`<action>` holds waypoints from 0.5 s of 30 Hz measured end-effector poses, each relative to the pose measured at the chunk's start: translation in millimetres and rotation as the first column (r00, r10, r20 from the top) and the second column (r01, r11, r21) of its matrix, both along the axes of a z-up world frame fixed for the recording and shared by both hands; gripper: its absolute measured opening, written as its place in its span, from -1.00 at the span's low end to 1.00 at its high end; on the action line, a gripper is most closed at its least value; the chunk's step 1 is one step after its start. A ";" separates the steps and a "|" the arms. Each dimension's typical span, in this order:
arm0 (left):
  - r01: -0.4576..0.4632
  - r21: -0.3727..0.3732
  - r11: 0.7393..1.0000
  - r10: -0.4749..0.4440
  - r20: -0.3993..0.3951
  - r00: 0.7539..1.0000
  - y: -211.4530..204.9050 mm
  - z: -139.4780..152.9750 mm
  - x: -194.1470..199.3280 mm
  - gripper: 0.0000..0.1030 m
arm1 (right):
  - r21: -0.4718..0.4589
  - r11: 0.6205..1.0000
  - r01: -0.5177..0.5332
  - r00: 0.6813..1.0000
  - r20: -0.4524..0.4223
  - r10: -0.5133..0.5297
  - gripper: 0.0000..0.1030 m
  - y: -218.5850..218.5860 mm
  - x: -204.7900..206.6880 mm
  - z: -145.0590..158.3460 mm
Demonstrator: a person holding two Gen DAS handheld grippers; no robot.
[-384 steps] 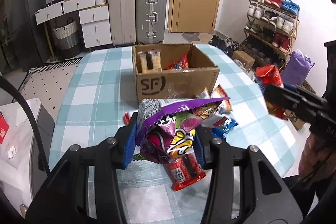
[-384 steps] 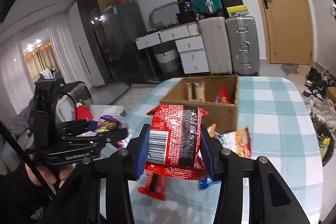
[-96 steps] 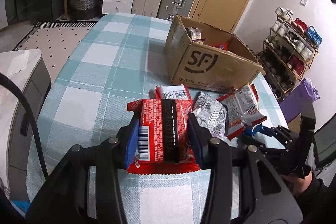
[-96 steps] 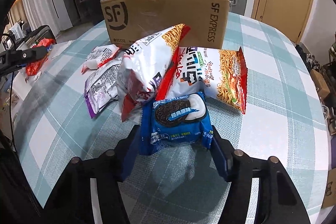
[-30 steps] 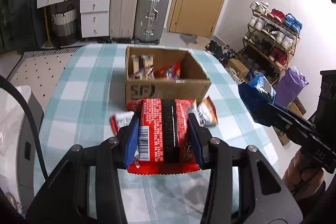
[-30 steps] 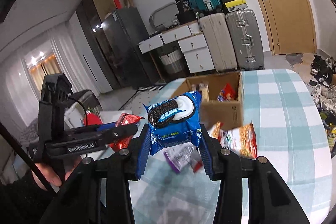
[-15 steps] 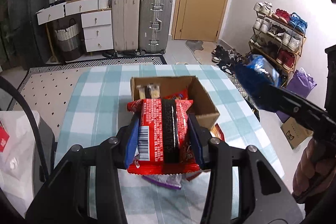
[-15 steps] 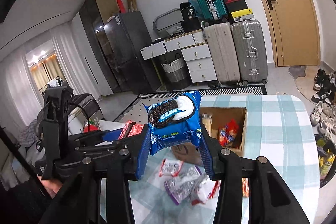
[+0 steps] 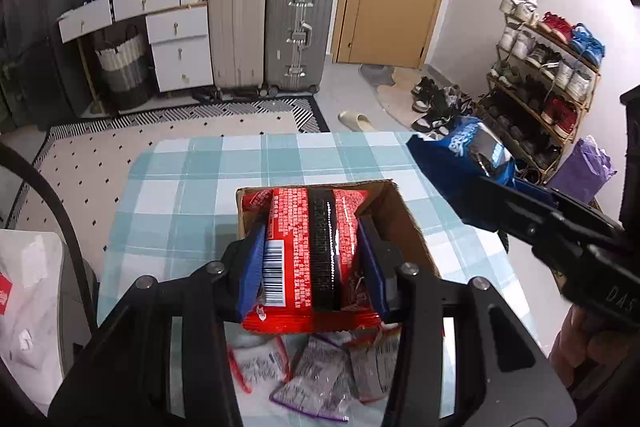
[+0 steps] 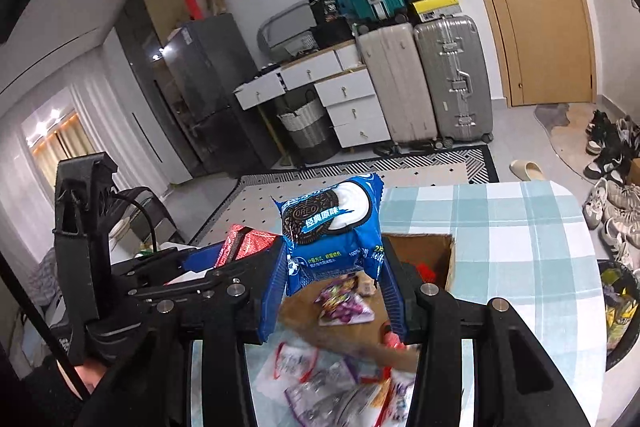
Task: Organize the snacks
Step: 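Carry both packs into the SF box and open both grippers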
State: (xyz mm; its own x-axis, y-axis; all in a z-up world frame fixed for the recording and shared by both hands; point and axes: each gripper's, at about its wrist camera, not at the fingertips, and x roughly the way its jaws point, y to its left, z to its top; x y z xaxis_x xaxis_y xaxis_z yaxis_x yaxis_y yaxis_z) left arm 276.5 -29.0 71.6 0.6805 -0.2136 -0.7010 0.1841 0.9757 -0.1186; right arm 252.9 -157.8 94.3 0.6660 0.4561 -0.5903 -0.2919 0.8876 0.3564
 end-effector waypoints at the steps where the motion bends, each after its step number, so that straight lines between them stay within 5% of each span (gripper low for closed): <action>1: 0.001 -0.006 1.000 -0.001 -0.011 1.000 -2.1 -4.7 9.6 -0.21 | -0.017 1.000 0.001 1.000 -0.007 -0.001 -0.15 1.3 8.4 -3.1; 15: -0.009 0.032 0.999 0.012 -0.101 0.995 -24.4 -76.3 88.2 -0.21 | -0.049 0.999 0.009 0.991 -0.129 -0.015 -0.15 -5.8 80.4 -80.7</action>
State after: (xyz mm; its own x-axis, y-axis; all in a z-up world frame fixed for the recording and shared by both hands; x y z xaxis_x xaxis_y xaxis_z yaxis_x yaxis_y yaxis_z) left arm 364.7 -53.3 -4.6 0.6078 -0.1835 -0.7726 0.1624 0.9811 -0.1053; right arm 333.3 -163.6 13.6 0.5877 0.4176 -0.6929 -0.2351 0.9077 0.3477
